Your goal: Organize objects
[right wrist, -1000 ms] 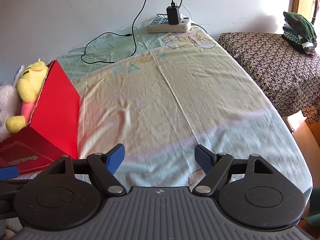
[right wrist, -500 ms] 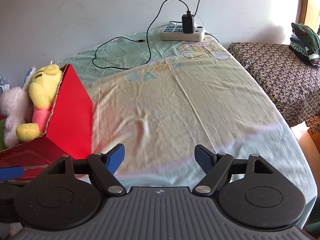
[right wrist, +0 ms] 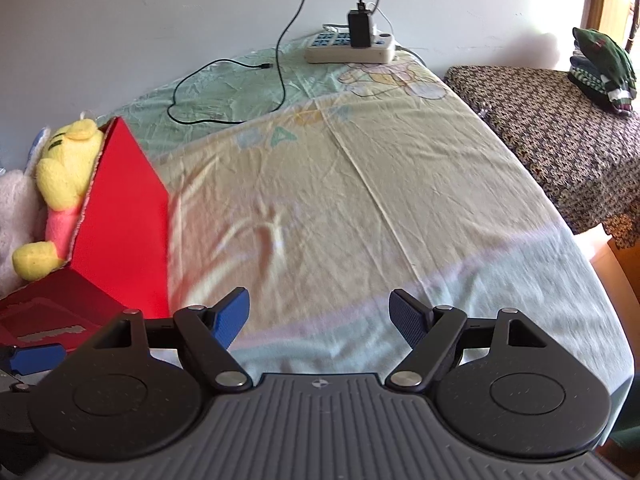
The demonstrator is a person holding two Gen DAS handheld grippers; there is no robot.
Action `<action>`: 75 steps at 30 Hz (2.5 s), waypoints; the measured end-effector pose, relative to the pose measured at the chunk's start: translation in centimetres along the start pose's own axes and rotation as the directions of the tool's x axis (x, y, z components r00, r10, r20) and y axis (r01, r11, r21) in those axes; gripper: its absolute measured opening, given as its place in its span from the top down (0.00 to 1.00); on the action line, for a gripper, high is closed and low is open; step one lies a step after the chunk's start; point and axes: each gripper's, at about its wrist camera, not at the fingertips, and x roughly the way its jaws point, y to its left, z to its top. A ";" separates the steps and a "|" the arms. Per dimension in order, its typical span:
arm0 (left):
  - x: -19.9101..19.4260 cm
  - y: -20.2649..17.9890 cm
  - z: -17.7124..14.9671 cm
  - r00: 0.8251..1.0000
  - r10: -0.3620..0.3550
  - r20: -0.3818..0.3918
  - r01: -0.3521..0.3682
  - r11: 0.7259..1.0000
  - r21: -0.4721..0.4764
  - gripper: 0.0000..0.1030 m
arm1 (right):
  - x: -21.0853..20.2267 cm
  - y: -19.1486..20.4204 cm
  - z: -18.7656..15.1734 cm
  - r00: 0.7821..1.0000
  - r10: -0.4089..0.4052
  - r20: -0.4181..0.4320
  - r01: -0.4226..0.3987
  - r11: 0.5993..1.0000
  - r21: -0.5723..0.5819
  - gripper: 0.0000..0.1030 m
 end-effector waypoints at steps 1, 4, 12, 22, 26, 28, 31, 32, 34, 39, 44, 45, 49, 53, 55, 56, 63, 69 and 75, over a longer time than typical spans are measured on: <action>0.0 -0.2 0.1 1.000 -0.002 0.001 0.002 1.000 0.005 0.02 | 0.0 -0.2 -0.1 1.000 -0.002 0.000 0.002 1.000 0.003 0.23; 0.0 -1.0 0.1 1.000 -0.006 0.003 0.006 1.000 0.017 0.02 | -0.2 -0.9 -0.2 1.000 -0.007 0.001 0.007 1.000 0.008 0.23; -0.2 -1.7 0.4 1.000 0.010 0.013 -0.010 1.000 0.005 0.02 | -0.3 -2.2 0.0 1.000 -0.006 0.003 0.006 1.000 0.008 0.23; -1.1 -1.4 -0.4 0.998 0.056 0.020 -0.055 0.997 -0.062 0.02 | -1.0 -1.9 0.1 0.999 0.039 0.010 -0.038 0.998 -0.058 0.23; -1.7 -0.9 -1.1 0.996 0.085 0.022 -0.082 0.991 -0.102 0.02 | -1.2 -1.6 0.0 0.997 0.071 0.005 -0.071 0.994 -0.078 0.23; -2.0 -0.5 -1.6 0.995 0.103 0.019 -0.100 0.987 -0.124 0.02 | -1.2 -1.3 -0.2 0.996 0.091 -0.003 -0.091 0.992 -0.090 0.23; -2.5 0.3 -2.5 0.991 0.131 0.010 -0.127 0.979 -0.159 0.02 | -1.4 -0.6 -0.7 0.993 0.119 -0.014 -0.120 0.986 -0.113 0.23; -2.7 0.6 -2.8 0.990 0.139 0.005 -0.136 0.976 -0.172 0.02 | -1.5 -0.4 -0.8 0.991 0.129 -0.018 -0.130 0.984 -0.120 0.23; -3.0 1.2 -3.5 0.988 0.156 -0.005 -0.154 0.969 -0.192 0.02 | -1.6 0.2 -1.1 0.989 0.148 -0.027 -0.150 0.980 -0.133 0.23; -3.7 3.0 -5.1 0.979 0.204 -0.021 -0.203 0.952 -0.231 0.02 | -1.8 2.0 -1.9 0.979 0.195 -0.057 -0.202 0.966 -0.161 0.23; -5.0 5.9 -5.8 0.970 0.243 -0.003 -0.234 0.932 -0.277 0.02 | -2.3 4.9 -2.2 0.974 0.221 -0.059 -0.228 0.953 -0.197 0.23; -5.2 6.6 -5.8 0.969 0.246 0.005 -0.234 0.929 -0.286 0.02 | -2.5 5.5 -2.1 0.974 0.221 -0.051 -0.227 0.952 -0.204 0.23; -5.5 9.0 -5.2 0.971 0.237 0.025 -0.219 0.927 -0.304 0.02 | -3.4 7.4 -1.6 0.975 0.221 -0.028 -0.222 0.951 -0.216 0.23; -5.9 10.8 -4.3 0.971 0.232 0.057 -0.207 0.935 -0.290 0.02 | -4.3 9.0 -0.9 0.977 0.212 -0.001 -0.207 0.956 -0.208 0.23; -6.2 11.8 -4.0 0.972 0.223 0.076 -0.193 0.940 -0.282 0.02 | -4.7 9.8 -0.7 0.978 0.207 0.010 -0.200 0.958 -0.207 0.23; -6.4 12.2 -3.8 0.972 0.220 0.085 -0.189 0.941 -0.279 0.02 | -4.9 10.2 -0.5 0.979 0.203 0.019 -0.195 0.959 -0.208 0.23; -7.4 15.0 -2.8 0.970 0.200 0.137 -0.160 0.953 -0.257 0.02 | -5.8 12.6 0.2 0.982 0.182 0.053 -0.169 0.967 -0.188 0.23; -7.6 17.2 -2.1 0.968 0.186 0.166 -0.144 0.961 -0.237 0.02 | -5.9 14.6 0.1 0.981 0.173 0.084 -0.157 0.972 -0.172 0.23; -6.7 19.7 -1.9 0.974 0.173 0.148 -0.132 0.959 -0.251 0.02 | -5.4 16.0 -0.3 0.982 0.164 0.095 -0.149 0.977 -0.150 0.24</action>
